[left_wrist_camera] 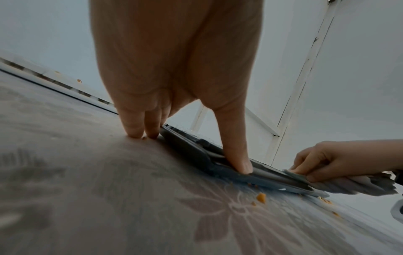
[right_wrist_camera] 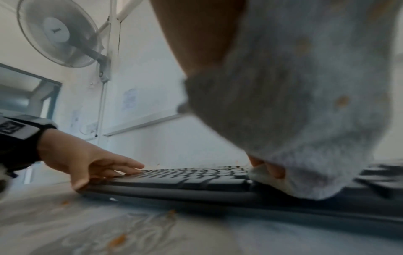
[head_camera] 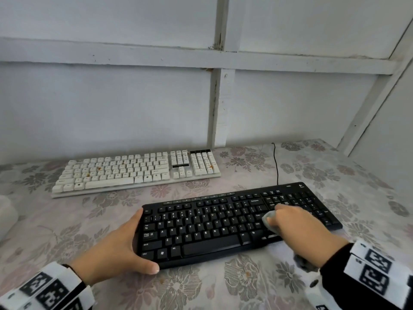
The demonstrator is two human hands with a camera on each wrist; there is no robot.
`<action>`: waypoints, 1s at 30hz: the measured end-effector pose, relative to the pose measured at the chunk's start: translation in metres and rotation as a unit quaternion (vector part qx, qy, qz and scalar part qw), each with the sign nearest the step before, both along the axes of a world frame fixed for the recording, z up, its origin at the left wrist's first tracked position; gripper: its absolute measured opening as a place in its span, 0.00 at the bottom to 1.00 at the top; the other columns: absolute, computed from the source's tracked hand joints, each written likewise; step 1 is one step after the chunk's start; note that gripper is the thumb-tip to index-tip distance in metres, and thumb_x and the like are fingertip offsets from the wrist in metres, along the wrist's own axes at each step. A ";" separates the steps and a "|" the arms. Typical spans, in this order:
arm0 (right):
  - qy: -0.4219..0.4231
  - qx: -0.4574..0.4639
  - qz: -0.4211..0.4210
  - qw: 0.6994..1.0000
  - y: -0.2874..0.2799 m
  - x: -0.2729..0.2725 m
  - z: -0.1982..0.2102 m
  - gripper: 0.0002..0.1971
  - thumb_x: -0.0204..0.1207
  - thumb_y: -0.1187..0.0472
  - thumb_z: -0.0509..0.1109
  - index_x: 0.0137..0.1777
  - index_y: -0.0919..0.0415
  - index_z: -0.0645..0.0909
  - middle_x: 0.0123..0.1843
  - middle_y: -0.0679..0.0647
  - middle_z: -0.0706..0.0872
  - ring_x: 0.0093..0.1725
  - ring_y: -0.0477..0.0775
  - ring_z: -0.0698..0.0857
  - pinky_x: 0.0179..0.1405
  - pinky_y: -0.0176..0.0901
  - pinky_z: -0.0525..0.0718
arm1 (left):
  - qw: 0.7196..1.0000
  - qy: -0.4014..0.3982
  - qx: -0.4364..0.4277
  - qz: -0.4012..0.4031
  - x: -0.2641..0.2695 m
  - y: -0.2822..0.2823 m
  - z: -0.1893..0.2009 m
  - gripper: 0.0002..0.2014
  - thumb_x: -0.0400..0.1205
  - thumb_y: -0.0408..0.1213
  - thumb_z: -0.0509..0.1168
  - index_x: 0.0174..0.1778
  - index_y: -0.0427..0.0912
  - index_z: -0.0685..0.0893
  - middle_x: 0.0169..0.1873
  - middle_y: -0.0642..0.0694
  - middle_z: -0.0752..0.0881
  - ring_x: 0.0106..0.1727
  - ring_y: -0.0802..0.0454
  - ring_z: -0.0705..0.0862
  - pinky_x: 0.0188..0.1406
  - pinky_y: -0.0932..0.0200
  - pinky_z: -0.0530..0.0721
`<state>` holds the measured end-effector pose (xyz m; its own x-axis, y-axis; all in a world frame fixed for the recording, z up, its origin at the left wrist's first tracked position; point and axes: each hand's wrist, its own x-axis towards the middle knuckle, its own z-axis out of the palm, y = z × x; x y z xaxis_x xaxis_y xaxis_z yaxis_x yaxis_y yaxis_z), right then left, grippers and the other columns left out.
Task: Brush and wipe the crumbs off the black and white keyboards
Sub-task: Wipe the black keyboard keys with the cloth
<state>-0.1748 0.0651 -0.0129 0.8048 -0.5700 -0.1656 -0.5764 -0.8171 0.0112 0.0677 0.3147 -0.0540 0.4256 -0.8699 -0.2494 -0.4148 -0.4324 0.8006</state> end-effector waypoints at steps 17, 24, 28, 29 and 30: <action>-0.041 0.013 0.205 0.978 0.047 0.048 -0.019 0.11 0.78 0.67 0.63 0.55 0.54 0.80 0.42 0.47 0.63 0.41 0.55 0.73 0.34 0.42 0.71 | 0.999 -0.006 0.036 0.008 0.002 0.000 -0.002 0.64 0.50 0.57 0.83 0.78 0.68 0.50 0.71 0.67 0.70 0.71 0.63 0.72 0.73 0.53 0.72; -0.039 0.002 0.089 0.995 -0.006 0.001 -0.022 0.06 0.74 0.59 0.67 0.48 0.59 0.79 0.48 0.43 0.74 0.39 0.48 0.78 0.37 0.40 0.71 | 0.999 -0.006 0.031 0.010 0.001 0.000 -0.001 0.60 0.49 0.55 0.83 0.73 0.74 0.53 0.67 0.68 0.73 0.68 0.63 0.75 0.71 0.54 0.75; -0.059 -0.017 -0.002 0.998 -0.030 -0.017 -0.012 0.14 0.78 0.54 0.64 0.36 0.63 0.69 0.38 0.47 0.67 0.32 0.49 0.67 0.32 0.43 0.63 | 1.000 0.002 0.027 0.012 0.001 0.000 0.000 0.55 0.49 0.53 0.83 0.65 0.81 0.54 0.65 0.69 0.74 0.67 0.63 0.76 0.70 0.55 0.75; -0.066 -0.017 -0.001 0.998 -0.034 -0.020 -0.009 0.16 0.81 0.51 0.61 0.37 0.62 0.71 0.37 0.49 0.67 0.33 0.51 0.68 0.31 0.40 0.62 | 1.000 0.001 0.029 0.011 0.001 0.000 -0.001 0.58 0.48 0.54 0.83 0.67 0.80 0.53 0.66 0.68 0.74 0.67 0.63 0.76 0.70 0.54 0.75; -0.075 -0.019 0.011 0.997 -0.036 -0.022 -0.007 0.17 0.83 0.48 0.59 0.40 0.60 0.76 0.38 0.50 0.70 0.36 0.52 0.71 0.30 0.36 0.61 | 1.000 0.000 0.029 0.010 0.002 0.000 -0.002 0.58 0.48 0.55 0.83 0.68 0.79 0.52 0.66 0.68 0.75 0.67 0.64 0.76 0.70 0.54 0.75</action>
<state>-0.1973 0.0290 -0.0196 0.8316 -0.5550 -0.0204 -0.5553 -0.8306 -0.0421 0.0697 0.3147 -0.0556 0.4429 -0.8449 -0.2998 -0.4052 -0.4870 0.7737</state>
